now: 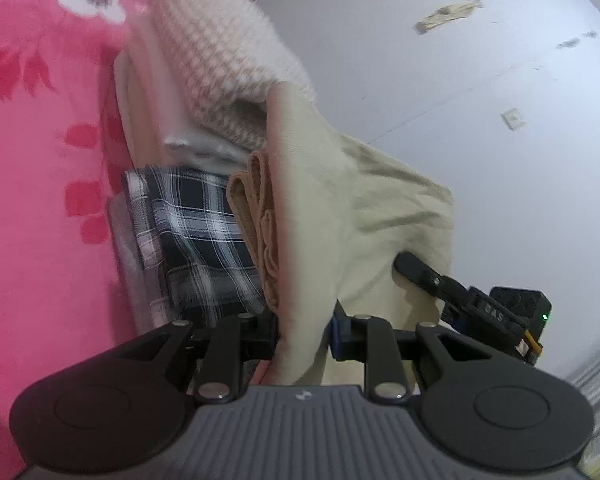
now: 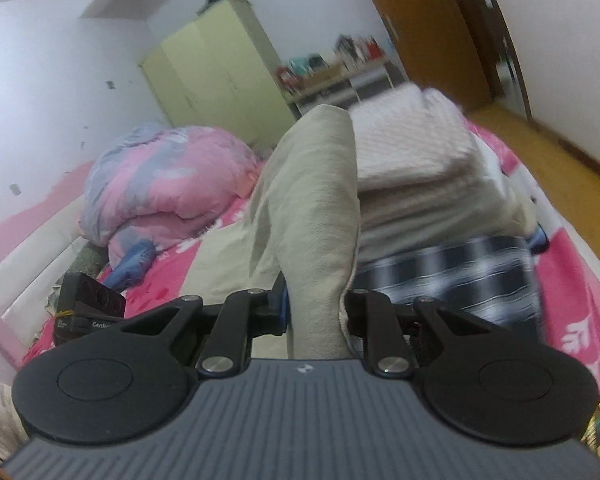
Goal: Fold clothes
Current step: 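Lift the folded trousers with both tools and carry them onto the clothes stack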
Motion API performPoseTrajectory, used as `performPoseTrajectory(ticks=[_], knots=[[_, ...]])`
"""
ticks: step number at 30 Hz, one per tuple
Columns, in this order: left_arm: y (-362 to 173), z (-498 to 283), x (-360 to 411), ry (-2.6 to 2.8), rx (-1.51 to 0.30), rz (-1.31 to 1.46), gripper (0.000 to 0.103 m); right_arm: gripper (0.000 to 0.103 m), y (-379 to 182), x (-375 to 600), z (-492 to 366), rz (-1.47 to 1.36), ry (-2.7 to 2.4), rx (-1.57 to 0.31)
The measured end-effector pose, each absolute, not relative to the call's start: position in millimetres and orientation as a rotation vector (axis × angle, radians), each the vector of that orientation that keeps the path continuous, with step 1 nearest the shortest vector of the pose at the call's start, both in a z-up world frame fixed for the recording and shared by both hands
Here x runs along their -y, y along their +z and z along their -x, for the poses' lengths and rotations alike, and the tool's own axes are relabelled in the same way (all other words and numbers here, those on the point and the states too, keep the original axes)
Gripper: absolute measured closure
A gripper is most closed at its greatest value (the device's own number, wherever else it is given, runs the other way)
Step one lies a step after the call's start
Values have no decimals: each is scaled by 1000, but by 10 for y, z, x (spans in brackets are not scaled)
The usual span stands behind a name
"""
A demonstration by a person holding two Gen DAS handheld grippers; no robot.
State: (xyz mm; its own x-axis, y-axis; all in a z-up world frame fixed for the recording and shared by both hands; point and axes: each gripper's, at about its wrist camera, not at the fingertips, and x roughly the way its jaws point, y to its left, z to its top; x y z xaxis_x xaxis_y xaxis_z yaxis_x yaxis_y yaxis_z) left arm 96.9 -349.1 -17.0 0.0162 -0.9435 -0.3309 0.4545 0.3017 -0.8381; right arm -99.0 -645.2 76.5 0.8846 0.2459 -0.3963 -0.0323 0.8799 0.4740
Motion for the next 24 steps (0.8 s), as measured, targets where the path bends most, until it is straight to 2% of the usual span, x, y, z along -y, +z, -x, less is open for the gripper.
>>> performPoseTrajectory(ticks=[12, 20, 24], knots=[[-753, -1401, 3842, -1119, -1273, 727, 80, 87, 207, 7102, 155, -577, 192, -695], [-592, -1430, 3931, -1162, -1274, 782, 80, 86, 529, 7171, 131, -573, 193, -723], [-788, -1497, 4040, -1123, -1315, 771, 80, 86, 388, 7279, 62, -579, 163, -746]])
